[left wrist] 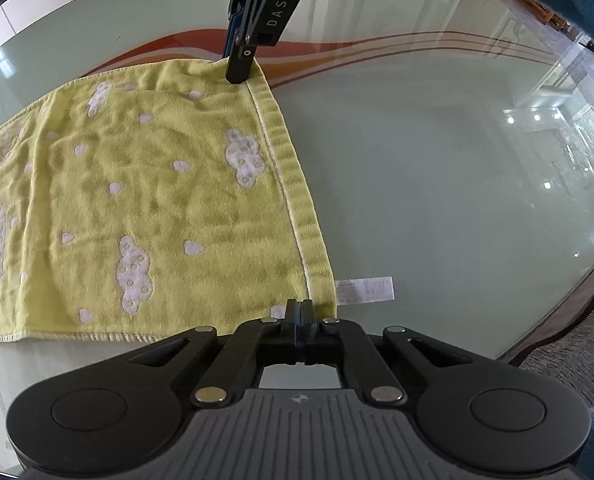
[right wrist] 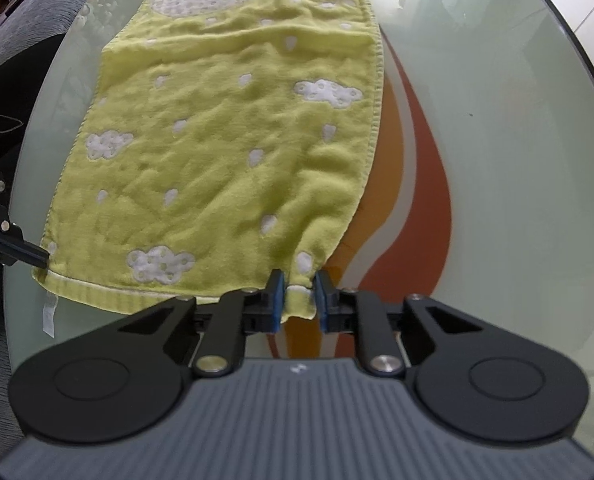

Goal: Fold towel

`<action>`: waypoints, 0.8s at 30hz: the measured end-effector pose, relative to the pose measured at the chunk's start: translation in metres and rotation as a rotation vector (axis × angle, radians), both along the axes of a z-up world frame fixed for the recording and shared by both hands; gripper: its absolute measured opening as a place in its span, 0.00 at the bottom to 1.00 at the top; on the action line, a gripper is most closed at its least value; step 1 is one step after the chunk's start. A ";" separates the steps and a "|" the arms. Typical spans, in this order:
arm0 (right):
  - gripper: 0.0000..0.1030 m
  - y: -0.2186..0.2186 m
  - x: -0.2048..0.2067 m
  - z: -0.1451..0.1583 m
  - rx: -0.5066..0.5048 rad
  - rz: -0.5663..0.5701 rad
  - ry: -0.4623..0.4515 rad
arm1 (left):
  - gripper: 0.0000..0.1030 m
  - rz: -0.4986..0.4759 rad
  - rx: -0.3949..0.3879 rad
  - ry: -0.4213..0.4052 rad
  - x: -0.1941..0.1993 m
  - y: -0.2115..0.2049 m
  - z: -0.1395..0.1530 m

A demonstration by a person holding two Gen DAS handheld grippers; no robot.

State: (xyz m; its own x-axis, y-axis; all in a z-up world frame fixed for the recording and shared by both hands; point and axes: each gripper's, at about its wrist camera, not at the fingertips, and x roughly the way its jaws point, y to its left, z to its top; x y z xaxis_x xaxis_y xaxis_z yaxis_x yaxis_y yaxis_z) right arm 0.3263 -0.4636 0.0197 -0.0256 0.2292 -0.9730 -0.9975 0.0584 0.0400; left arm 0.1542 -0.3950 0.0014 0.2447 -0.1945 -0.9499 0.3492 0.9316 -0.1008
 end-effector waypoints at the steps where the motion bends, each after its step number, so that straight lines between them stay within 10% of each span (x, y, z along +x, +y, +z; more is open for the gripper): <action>1: 0.16 0.000 0.000 0.000 0.001 -0.001 0.001 | 0.00 -0.001 -0.005 -0.003 0.000 0.001 0.001; 24: 0.51 -0.021 0.001 0.001 0.013 -0.050 -0.091 | 0.42 -0.138 -0.055 -0.061 -0.024 -0.012 -0.007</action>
